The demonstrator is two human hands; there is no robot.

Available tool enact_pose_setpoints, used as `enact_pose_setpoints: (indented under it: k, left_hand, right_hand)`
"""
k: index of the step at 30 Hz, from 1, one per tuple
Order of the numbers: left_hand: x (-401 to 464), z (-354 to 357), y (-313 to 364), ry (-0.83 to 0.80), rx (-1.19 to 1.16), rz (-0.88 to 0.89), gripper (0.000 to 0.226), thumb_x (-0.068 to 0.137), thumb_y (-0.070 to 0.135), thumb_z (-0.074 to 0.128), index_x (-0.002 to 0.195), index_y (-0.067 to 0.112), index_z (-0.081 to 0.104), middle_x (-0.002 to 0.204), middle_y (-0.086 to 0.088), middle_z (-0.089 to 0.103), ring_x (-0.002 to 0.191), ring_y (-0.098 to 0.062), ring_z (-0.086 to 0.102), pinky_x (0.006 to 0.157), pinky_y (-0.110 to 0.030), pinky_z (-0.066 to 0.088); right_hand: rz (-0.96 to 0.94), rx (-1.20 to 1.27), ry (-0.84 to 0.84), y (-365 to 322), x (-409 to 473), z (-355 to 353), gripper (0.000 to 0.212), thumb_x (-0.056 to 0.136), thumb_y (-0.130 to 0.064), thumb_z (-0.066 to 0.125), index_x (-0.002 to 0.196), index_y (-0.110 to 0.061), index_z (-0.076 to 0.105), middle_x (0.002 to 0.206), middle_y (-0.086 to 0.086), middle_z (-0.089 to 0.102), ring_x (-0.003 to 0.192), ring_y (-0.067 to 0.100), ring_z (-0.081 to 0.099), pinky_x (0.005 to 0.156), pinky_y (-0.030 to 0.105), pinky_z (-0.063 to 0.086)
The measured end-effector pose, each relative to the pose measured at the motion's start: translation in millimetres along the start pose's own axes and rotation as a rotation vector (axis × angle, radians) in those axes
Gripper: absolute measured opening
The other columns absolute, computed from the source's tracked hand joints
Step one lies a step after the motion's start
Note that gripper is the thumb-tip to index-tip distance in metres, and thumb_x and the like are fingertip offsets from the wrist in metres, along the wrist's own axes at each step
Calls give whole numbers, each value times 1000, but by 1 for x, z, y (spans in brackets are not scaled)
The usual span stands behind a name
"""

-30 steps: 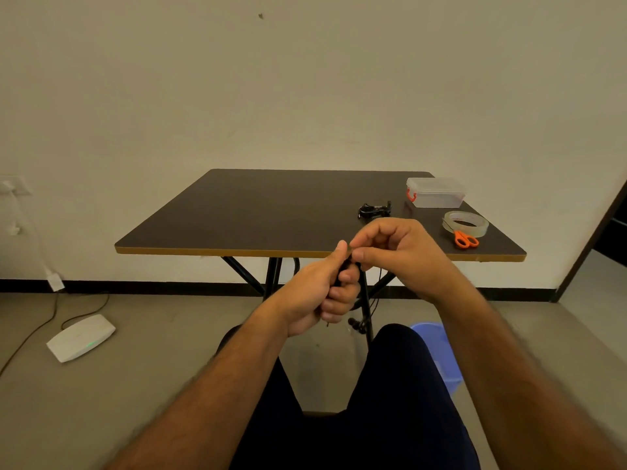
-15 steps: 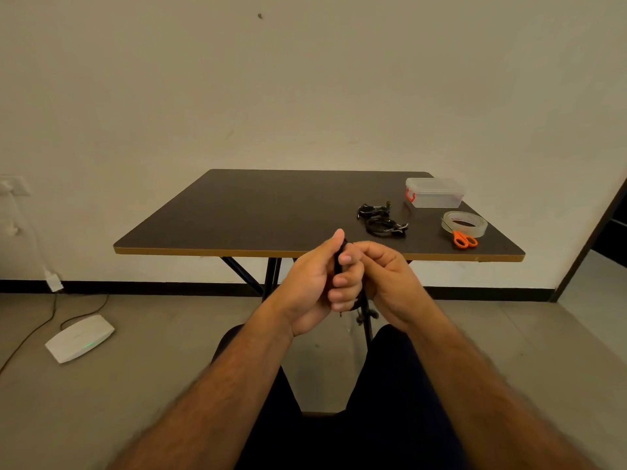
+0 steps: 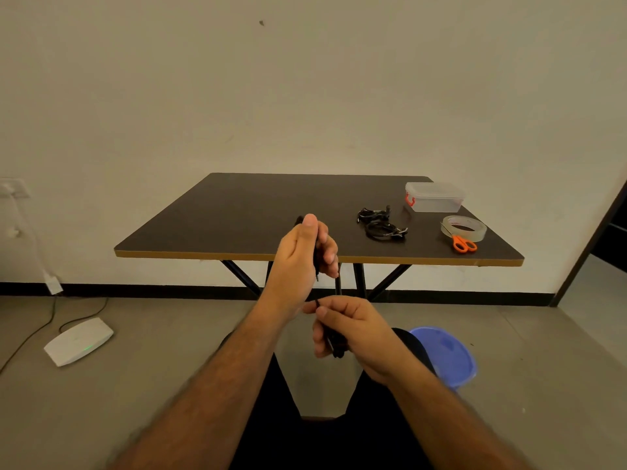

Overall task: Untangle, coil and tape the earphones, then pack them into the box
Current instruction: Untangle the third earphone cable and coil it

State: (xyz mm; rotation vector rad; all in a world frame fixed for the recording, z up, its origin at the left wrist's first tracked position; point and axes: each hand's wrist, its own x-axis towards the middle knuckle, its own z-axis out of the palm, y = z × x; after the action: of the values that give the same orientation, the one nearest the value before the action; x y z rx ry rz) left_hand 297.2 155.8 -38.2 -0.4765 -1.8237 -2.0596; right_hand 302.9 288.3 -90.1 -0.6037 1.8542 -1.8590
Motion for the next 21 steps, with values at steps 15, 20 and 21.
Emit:
enact_pose_setpoints:
  k: [15,20,21]
  left_hand:
    - [-3,-11,-40,-20,671,-62,48,104,42,31,78,18,63,69,2,63,66,-5,60,65,-23,47]
    - [-11,-4,-44,-85,595,-155,43,104,44,34,77,19,56,62,6,55,56,-4,54,56,-25,45]
    - [-12,-3,-45,-84,592,-152,43,104,44,34,75,20,56,63,7,55,57,-3,53,59,-27,45]
  right_hand:
    - [51,321,238,-17,-1,0,36,96,-17,59,129,-20,45,68,6,64,51,14,54,50,31,50]
    - [90,545,203,-24,-2,-1,24,97,-28,56,105,-6,59,69,6,58,49,10,50,47,26,49]
    - [116,581,213,-24,-3,-1,26,98,-31,55,104,-6,61,68,6,58,49,10,51,46,25,50]
